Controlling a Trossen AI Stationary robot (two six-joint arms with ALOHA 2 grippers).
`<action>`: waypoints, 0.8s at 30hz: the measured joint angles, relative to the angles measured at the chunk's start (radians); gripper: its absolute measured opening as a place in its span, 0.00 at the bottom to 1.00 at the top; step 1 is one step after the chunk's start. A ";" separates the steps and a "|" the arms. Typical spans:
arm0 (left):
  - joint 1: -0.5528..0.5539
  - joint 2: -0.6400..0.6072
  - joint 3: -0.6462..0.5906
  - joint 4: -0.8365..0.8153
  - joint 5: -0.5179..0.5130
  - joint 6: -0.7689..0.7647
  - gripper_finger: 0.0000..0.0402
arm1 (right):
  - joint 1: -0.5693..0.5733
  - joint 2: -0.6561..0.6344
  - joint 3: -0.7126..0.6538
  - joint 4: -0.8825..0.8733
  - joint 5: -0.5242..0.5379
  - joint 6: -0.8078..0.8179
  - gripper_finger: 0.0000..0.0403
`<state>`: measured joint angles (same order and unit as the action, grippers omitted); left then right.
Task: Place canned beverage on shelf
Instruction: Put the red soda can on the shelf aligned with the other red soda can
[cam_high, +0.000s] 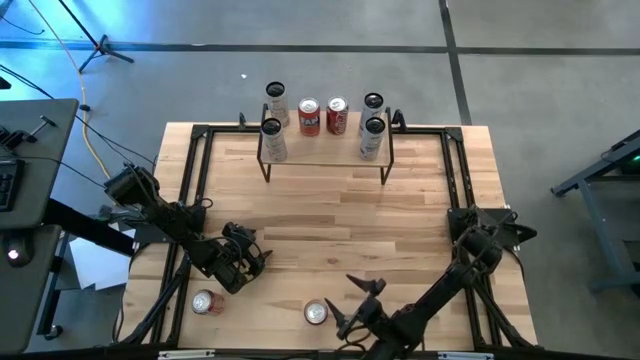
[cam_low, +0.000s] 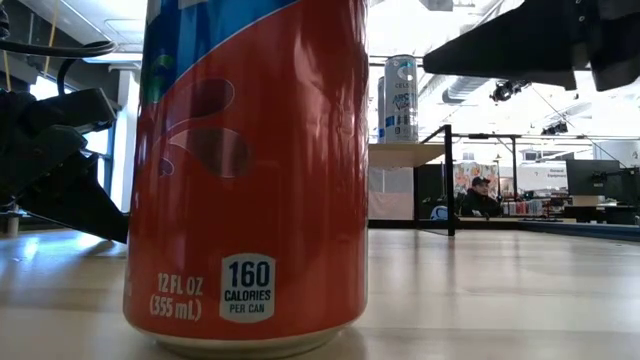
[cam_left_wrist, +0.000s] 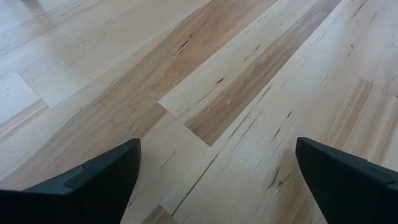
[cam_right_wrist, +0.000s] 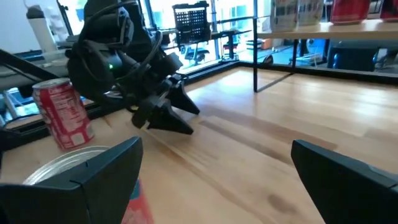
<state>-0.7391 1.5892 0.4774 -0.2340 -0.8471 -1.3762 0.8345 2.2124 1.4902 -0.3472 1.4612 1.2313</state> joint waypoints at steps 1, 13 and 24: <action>0.000 0.000 0.000 0.000 0.000 0.000 1.00 | 0.003 0.000 0.000 0.009 0.001 0.004 0.99; 0.000 0.000 0.000 0.000 0.000 0.000 1.00 | -0.003 -0.007 0.000 -0.037 0.054 0.135 0.99; 0.000 0.000 0.000 0.001 0.000 0.000 1.00 | -0.113 -0.214 0.001 -0.198 -0.181 -0.166 0.99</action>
<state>-0.7394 1.5894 0.4773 -0.2333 -0.8472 -1.3760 0.7217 1.9980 1.4910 -0.5456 1.2803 1.0651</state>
